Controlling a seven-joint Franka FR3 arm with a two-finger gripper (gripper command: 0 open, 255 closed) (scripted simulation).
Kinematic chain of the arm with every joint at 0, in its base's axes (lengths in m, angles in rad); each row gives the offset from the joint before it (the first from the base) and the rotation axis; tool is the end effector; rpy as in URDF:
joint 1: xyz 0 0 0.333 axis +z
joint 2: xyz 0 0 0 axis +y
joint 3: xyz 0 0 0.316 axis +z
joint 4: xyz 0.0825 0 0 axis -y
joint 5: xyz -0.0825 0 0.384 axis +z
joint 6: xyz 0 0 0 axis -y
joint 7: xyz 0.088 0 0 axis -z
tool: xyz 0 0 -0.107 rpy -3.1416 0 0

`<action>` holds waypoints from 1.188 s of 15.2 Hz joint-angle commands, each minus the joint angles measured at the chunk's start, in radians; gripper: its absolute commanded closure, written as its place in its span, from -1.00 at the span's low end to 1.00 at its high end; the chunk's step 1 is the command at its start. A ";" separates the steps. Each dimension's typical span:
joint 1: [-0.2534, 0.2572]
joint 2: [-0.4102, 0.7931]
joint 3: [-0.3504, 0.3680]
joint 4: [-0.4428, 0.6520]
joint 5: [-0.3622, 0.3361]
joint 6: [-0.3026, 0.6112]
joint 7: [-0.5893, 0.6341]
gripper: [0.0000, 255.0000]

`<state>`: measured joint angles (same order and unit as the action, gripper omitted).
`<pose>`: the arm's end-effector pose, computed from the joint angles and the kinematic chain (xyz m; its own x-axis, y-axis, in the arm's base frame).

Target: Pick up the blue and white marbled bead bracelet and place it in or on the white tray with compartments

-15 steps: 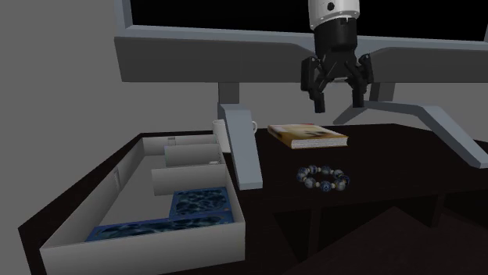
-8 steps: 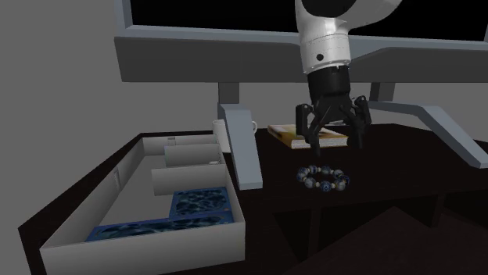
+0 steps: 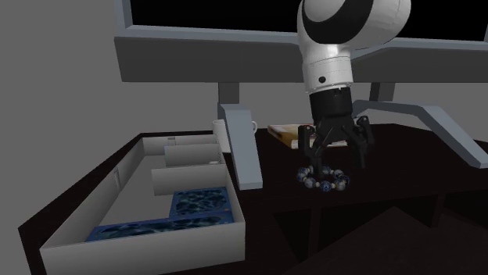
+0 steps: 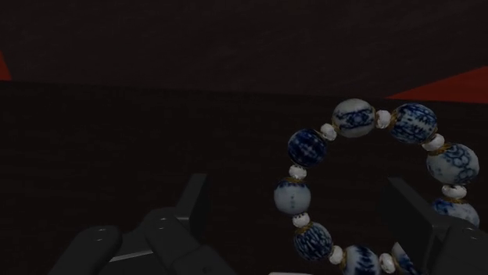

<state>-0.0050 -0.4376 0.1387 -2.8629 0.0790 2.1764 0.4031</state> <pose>0.3117 0.0384 0.2922 0.9135 -0.3388 -0.2254 -0.3233 -0.9406 0.1036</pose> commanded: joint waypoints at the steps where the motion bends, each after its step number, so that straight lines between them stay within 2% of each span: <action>1: 0.001 0.003 0.001 -0.005 0.001 0.009 0.001 -1.00; 6: 0.001 0.003 0.001 -0.005 0.001 0.008 0.001 -1.00; 7: 0.001 0.003 0.001 -0.005 0.001 0.008 0.001 1.00; 16: 0.001 0.003 0.001 -0.005 0.001 0.009 0.001 1.00; 18: 0.001 -0.025 -0.001 0.005 0.001 -0.030 0.000 1.00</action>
<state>-0.0031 -0.4506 0.1396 -2.8594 0.0812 2.1635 0.4040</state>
